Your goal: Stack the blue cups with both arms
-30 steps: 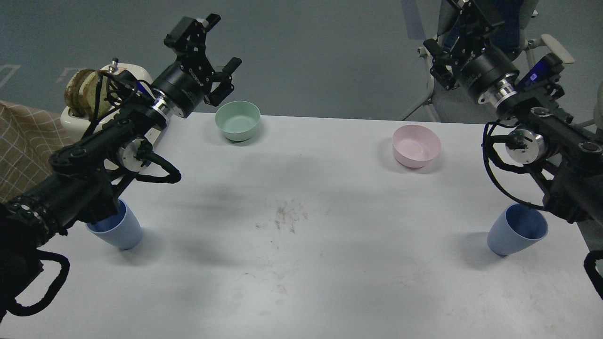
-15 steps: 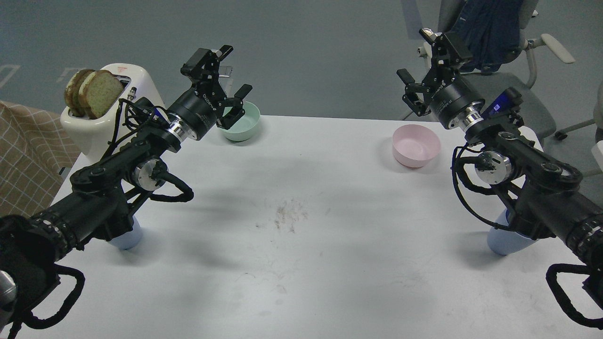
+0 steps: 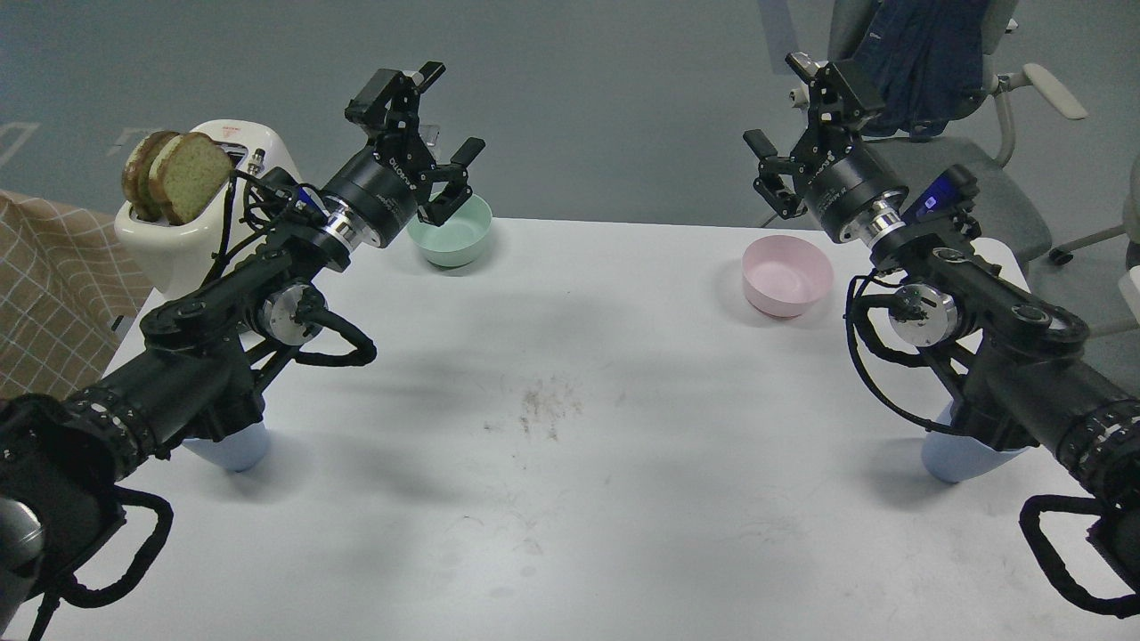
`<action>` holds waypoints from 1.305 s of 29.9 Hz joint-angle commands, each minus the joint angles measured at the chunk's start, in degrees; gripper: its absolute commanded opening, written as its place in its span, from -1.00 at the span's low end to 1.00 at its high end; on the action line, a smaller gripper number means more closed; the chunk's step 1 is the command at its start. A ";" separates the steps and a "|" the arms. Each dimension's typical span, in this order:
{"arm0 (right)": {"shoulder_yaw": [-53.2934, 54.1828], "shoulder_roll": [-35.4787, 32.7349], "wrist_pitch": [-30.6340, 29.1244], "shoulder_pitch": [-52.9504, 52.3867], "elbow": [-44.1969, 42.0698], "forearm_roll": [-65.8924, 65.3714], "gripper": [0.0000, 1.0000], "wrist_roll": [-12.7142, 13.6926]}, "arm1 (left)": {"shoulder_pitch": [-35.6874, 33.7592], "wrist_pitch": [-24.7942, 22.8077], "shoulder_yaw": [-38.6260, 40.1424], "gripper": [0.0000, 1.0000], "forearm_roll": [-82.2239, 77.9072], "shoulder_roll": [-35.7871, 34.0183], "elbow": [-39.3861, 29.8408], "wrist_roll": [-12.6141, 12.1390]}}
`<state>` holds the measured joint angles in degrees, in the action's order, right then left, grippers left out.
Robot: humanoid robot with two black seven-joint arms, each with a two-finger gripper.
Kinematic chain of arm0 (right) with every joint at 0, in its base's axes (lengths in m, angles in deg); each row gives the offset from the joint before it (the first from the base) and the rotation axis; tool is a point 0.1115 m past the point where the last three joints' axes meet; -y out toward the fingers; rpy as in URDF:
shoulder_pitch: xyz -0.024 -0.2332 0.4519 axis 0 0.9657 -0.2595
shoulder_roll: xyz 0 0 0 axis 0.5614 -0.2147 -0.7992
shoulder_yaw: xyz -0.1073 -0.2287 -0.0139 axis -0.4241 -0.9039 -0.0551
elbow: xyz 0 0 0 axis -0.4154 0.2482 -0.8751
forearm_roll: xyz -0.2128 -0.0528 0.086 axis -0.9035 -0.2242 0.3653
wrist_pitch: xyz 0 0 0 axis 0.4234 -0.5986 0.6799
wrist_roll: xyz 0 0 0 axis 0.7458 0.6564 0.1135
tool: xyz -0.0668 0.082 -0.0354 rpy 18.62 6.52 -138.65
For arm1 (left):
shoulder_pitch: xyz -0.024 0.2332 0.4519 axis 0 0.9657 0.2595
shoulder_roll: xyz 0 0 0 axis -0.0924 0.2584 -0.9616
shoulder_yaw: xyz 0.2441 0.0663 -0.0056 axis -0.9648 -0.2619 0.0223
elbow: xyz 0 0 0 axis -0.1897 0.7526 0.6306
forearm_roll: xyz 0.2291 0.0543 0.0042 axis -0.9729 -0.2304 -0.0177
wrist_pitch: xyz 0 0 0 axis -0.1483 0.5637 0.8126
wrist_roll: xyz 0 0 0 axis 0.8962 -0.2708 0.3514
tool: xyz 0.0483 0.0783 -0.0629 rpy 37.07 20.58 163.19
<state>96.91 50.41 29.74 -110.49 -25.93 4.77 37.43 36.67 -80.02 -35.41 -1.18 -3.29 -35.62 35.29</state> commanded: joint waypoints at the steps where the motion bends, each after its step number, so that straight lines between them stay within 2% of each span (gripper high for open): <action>1: 0.08 -0.21 -1.11 -0.02 0.01 0.79 1.00 0.01 | 0.04 -1.62 0.37 0.95 0.09 -0.06 0.00 0.01; 15: 0.08 -2.76 -3.57 0.68 0.71 3.78 1.00 0.01 | -0.13 -2.65 1.87 0.95 0.18 0.81 0.00 0.01; 39: 0.08 -2.75 -3.57 0.51 0.62 3.69 1.00 0.01 | 0.40 -2.65 4.50 0.95 0.09 1.87 -0.18 0.01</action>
<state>96.99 47.88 26.16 -109.99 -25.31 8.46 37.43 37.06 -82.66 -30.91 -1.07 -1.70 -35.68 35.30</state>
